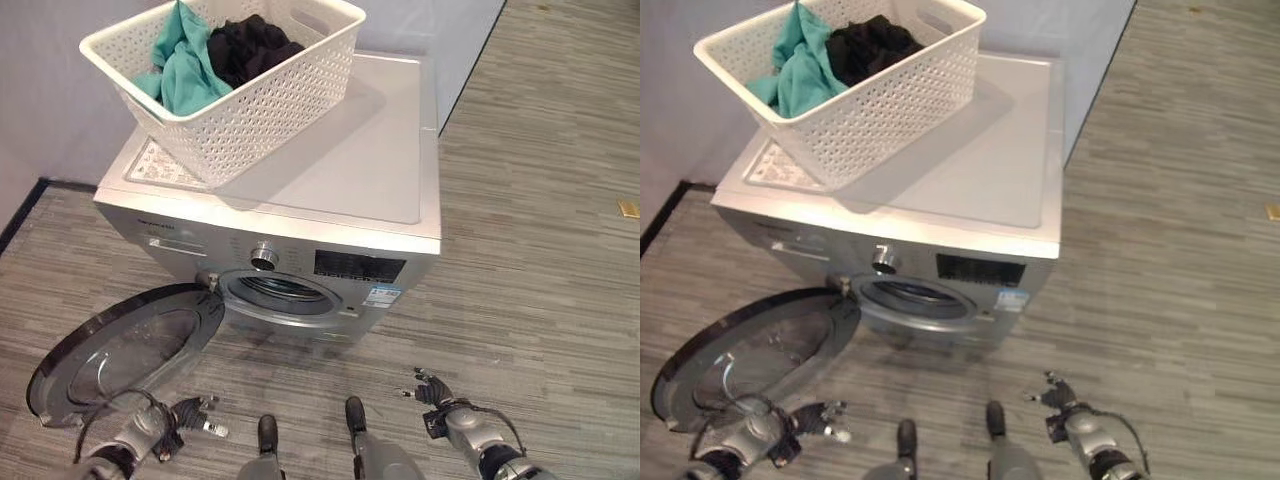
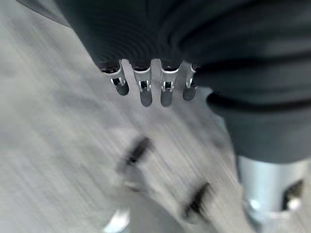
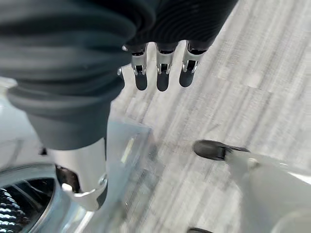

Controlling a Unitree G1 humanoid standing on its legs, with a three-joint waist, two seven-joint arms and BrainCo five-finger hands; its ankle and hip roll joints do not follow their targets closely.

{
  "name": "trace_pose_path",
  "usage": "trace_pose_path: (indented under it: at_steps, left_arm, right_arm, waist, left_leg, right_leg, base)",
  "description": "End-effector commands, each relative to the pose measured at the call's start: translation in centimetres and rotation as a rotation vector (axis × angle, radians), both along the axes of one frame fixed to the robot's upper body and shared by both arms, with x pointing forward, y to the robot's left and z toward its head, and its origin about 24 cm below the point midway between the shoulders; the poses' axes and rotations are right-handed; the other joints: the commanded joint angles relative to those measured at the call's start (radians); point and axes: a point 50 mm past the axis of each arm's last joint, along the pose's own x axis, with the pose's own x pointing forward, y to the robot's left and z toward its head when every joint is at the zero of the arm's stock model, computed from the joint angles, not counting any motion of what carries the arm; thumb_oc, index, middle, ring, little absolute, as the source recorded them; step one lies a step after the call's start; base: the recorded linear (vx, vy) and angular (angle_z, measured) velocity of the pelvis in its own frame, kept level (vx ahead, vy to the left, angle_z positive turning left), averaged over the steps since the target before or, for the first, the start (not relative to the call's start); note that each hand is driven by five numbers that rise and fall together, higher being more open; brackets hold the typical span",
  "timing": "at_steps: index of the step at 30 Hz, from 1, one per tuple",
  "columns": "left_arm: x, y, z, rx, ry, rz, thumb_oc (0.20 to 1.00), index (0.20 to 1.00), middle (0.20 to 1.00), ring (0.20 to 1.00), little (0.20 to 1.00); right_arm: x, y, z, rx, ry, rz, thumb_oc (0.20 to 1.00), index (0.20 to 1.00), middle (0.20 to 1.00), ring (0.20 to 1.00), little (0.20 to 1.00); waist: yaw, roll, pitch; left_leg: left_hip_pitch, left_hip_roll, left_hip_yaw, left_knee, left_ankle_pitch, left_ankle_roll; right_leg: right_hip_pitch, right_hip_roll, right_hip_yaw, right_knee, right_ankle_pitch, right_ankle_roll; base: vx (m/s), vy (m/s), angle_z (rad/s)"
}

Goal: Grab the laundry basket,head to the washer,open it,put in the laundry and shut it.

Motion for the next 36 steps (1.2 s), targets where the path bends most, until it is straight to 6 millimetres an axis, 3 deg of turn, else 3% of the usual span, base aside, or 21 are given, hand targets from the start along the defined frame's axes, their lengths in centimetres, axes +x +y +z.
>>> trace_pose_path:
  at_steps: [1, 8, 11, 12, 14, 15, 17, 18, 19, 20, 21, 22, 23, 24, 25, 26, 28, 29, 30, 35, 36]
  left_arm:
    - [5.7, 2.3, 3.9, 0.361, -0.385, 0.054, 1.000, 1.000, 1.000, 1.000, 1.000]
    - [5.9, 2.9, 5.2, 0.330, -0.550, 0.241, 1.000, 1.000, 1.000, 1.000, 1.000]
    - [6.0, 3.4, 7.1, 0.290, -0.673, 0.286, 1.000, 1.000, 1.000, 1.000, 1.000]
    - [5.8, 3.4, 7.0, 0.291, -0.671, 0.286, 1.000, 1.000, 1.000, 1.000, 1.000]
    - [5.2, 4.2, 8.4, 0.277, -0.744, 0.333, 1.000, 1.000, 1.000, 1.000, 1.000]
    - [5.1, 4.2, 8.4, 0.277, -0.742, 0.332, 1.000, 1.000, 1.000, 1.000, 1.000]
    - [4.9, 4.3, 8.9, 0.255, -0.773, 0.365, 1.000, 1.000, 1.000, 1.000, 1.000]
    - [5.0, 4.3, 9.4, 0.239, -0.805, 0.380, 1.000, 1.000, 1.000, 1.000, 1.000]
    - [5.0, 4.3, 9.4, 0.238, -0.805, 0.380, 1.000, 1.000, 1.000, 1.000, 1.000]
    - [4.8, 4.5, 9.8, 0.232, -0.823, 0.398, 1.000, 1.000, 1.000, 1.000, 1.000]
    - [4.4, 4.7, 9.7, 0.240, -0.815, 0.406, 1.000, 1.000, 1.000, 1.000, 1.000]
    - [4.4, 4.7, 9.6, 0.238, -0.815, 0.406, 1.000, 1.000, 1.000, 1.000, 1.000]
    - [4.3, 4.8, 9.8, 0.242, -0.818, 0.405, 1.000, 1.000, 1.000, 1.000, 1.000]
    - [4.2, 4.9, 9.6, 0.250, -0.809, 0.408, 1.000, 1.000, 1.000, 1.000, 1.000]
    - [4.3, 4.8, 9.6, 0.245, -0.809, 0.408, 1.000, 1.000, 1.000, 1.000, 1.000]
    - [4.3, 5.0, 9.7, 0.250, -0.809, 0.410, 1.000, 1.000, 1.000, 1.000, 1.000]
    - [4.3, 5.4, 9.8, 0.264, -0.802, 0.407, 1.000, 1.000, 1.000, 1.000, 1.000]
    - [4.3, 5.4, 9.8, 0.264, -0.802, 0.407, 1.000, 1.000, 1.000, 1.000, 1.000]
    - [4.4, 5.4, 9.8, 0.270, -0.794, 0.401, 1.000, 1.000, 1.000, 1.000, 1.000]
    - [5.3, 4.9, 9.7, 0.257, -0.804, 0.387, 1.000, 1.000, 1.000, 1.000, 1.000]
    - [5.7, 4.3, 9.7, 0.240, -0.808, 0.366, 1.000, 1.000, 1.000, 1.000, 1.000]
  right_arm:
    - [2.4, -0.6, 2.3, -0.008, -0.177, -0.103, 1.000, 1.000, 1.000, 1.000, 1.000]
    - [2.5, -3.8, 4.0, -0.012, -0.280, -0.266, 1.000, 1.000, 1.000, 1.000, 1.000]
    - [1.3, -7.9, 5.4, -0.061, -0.342, -0.442, 1.000, 1.000, 1.000, 1.000, 1.000]
    - [1.3, -7.9, 5.4, -0.061, -0.340, -0.441, 1.000, 1.000, 1.000, 1.000, 1.000]
    - [0.3, -11.9, 7.6, -0.124, -0.435, -0.611, 1.000, 1.000, 1.000, 1.000, 1.000]
    - [0.2, -12.0, 7.6, -0.126, -0.433, -0.611, 1.000, 1.000, 1.000, 1.000, 1.000]
    - [-0.4, -14.3, 9.7, -0.182, -0.527, -0.708, 1.000, 1.000, 1.000, 1.000, 1.000]
    - [-0.9, -16.5, 12.3, -0.249, -0.640, -0.788, 1.000, 1.000, 1.000, 1.000, 1.000]
    - [-0.9, -16.5, 12.3, -0.250, -0.640, -0.789, 1.000, 1.000, 1.000, 1.000, 1.000]
    - [-1.2, -18.0, 16.2, -0.368, -0.795, -0.812, 1.000, 1.000, 1.000, 1.000, 1.000]
    - [-1.3, -18.5, 18.5, -0.445, -0.876, -0.800, 1.000, 1.000, 1.000, 1.000, 1.000]
    - [-1.3, -18.5, 18.5, -0.448, -0.876, -0.800, 1.000, 1.000, 1.000, 1.000, 1.000]
    - [-1.0, -18.6, 20.6, -0.516, -0.952, -0.779, 1.000, 1.000, 1.000, 1.000, 1.000]
    - [-0.9, -19.1, 23.5, -0.622, -1.045, -0.759, 1.000, 1.000, 1.000, 1.000, 1.000]
    - [-0.9, -19.1, 23.7, -0.628, -1.046, -0.759, 1.000, 1.000, 1.000, 1.000, 1.000]
    - [-1.1, -19.5, 25.7, -0.693, -1.107, -0.745, 1.000, 1.000, 1.000, 1.000, 1.000]
    - [-0.3, -18.8, 30.6, -0.749, -1.301, -0.685, 1.000, 1.000, 1.000, 1.000, 1.000]
    - [-0.3, -18.8, 30.6, -0.749, -1.301, -0.685, 1.000, 1.000, 1.000, 1.000, 1.000]
    - [0.2, -17.8, 33.1, -0.746, -1.410, -0.623, 1.000, 1.000, 1.000, 1.000, 1.000]
    - [1.3, -16.4, 36.9, -0.743, -1.541, -0.496, 1.000, 1.000, 1.000, 1.000, 1.000]
    - [1.8, -15.4, 39.4, -0.758, -1.601, -0.403, 1.000, 1.000, 1.000, 1.000, 1.000]
  waist:
    - [0.051, -0.012, 0.055]
    - [0.059, -0.028, 0.059]
    - [0.063, -0.043, 0.049]
    - [0.063, -0.043, 0.049]
    - [0.059, -0.046, 0.031]
    - [0.060, -0.046, 0.031]
    - [0.052, -0.039, 0.024]
    - [0.041, -0.026, 0.028]
    - [0.042, -0.027, 0.028]
    - [0.025, -0.012, 0.033]
    - [0.017, -0.004, 0.035]
    - [0.018, -0.004, 0.036]
    - [0.014, 0.005, 0.039]
    - [0.003, 0.010, 0.038]
    - [0.004, 0.015, 0.039]
    - [-0.004, 0.015, 0.032]
    - [-0.008, 0.008, 0.015]
    - [-0.009, 0.010, 0.016]
    - [-0.012, -0.006, 0.013]
    - [-0.028, -0.012, 0.018]
    - [-0.028, -0.026, 0.016]
  left_leg:
    - [0.054, 0.042, -0.040, 0.007, -0.105, 0.007]
    - [0.068, 0.037, -0.037, 0.007, -0.122, 0.018]
    - [0.089, 0.020, -0.029, 0.021, -0.149, 0.041]
    - [0.090, 0.019, -0.028, 0.023, -0.151, 0.041]
    - [0.100, -0.009, -0.035, 0.048, -0.187, 0.066]
    - [0.101, -0.011, -0.036, 0.051, -0.189, 0.067]
    - [0.113, -0.031, -0.051, 0.064, -0.210, 0.086]
    - [0.128, -0.047, -0.082, 0.078, -0.231, 0.108]
    - [0.124, -0.049, -0.082, 0.079, -0.226, 0.108]
    - [0.145, -0.063, -0.110, 0.082, -0.241, 0.131]
    - [0.159, -0.068, -0.122, 0.081, -0.244, 0.144]
    - [0.156, -0.069, -0.121, 0.081, -0.238, 0.143]
    - [0.165, -0.068, -0.132, 0.078, -0.238, 0.152]
    - [0.190, -0.070, -0.149, 0.069, -0.241, 0.161]
    - [0.195, -0.066, -0.149, 0.063, -0.243, 0.159]
    - [0.215, -0.068, -0.156, 0.054, -0.251, 0.164]
    - [0.245, -0.082, -0.171, 0.026, -0.255, 0.163]
    - [0.246, -0.080, -0.171, 0.025, -0.255, 0.163]
    - [0.272, -0.093, -0.193, 0.024, -0.267, 0.162]
    - [0.312, -0.094, -0.235, 0.028, -0.295, 0.151]
    - [0.333, -0.097, -0.258, 0.029, -0.306, 0.142]
  right_leg:
    - [0.019, -0.118, -0.060, 0.010, -0.082, 0.070]
    - [0.024, -0.122, -0.046, 0.010, -0.082, 0.078]
    - [0.036, -0.137, -0.030, 0.010, -0.072, 0.091]
    - [0.037, -0.138, -0.029, 0.010, -0.073, 0.091]
    - [0.056, -0.166, -0.019, 0.011, -0.054, 0.103]
    - [0.058, -0.167, -0.019, 0.011, -0.054, 0.104]
    - [0.057, -0.189, -0.015, 0.060, -0.058, 0.110]
    - [0.040, -0.192, 0.009, 0.152, -0.072, 0.109]
    - [0.035, -0.194, 0.010, 0.155, -0.070, 0.108]
    - [0.002, -0.177, 0.044, 0.271, -0.058, 0.108]
    - [-0.020, -0.160, 0.064, 0.341, -0.053, 0.106]
    - [-0.026, -0.161, 0.066, 0.345, -0.049, 0.106]
    - [-0.054, -0.145, 0.076, 0.401, -0.041, 0.106]
    - [-0.100, -0.093, 0.093, 0.450, -0.058, 0.103]
    - [-0.103, -0.090, 0.092, 0.460, -0.066, 0.101]
    - [-0.109, -0.046, 0.092, 0.434, -0.125, 0.092]
    - [-0.113, 0.024, 0.072, 0.316, -0.135, 0.071]
    - [-0.110, 0.025, 0.070, 0.312, -0.132, 0.071]
    - [-0.143, 0.059, 0.080, 0.240, -0.110, 0.066]
    - [-0.175, 0.092, 0.094, 0.141, -0.038, 0.075]
    - [-0.186, 0.099, 0.098, 0.134, -0.016, 0.073]
  base:
    - [-0.01, 0.005, 0.30]
    - [0.03, 0.054, 0.02]
    - [0.08, 0.115, -0.09]
    - [0.08, 0.128, -0.13]
    - [0.10, 0.175, -0.27]
    - [0.10, 0.208, -0.18]
    - [0.08, 0.205, 0.02]
    - [0.05, 0.184, 0.07]
    - [0.10, 0.255, 0.12]
    - [0.07, 0.196, 0.17]
    - [0.07, 0.193, 0.17]
    - [0.02, 0.117, -0.07]
    - [0.06, 0.115, -0.21]
    - [0.09, 0.108, -0.25]
    - [0.15, 0.100, -0.04]
    - [0.11, 0.030, 0.06]
    - [0.18, 0.019, 0.19]
    - [0.25, -0.005, 0.21]
    - [0.20, -0.013, 0.29]
    - [0.16, -0.031, 0.54]
    - [0.17, -0.065, 0.36]
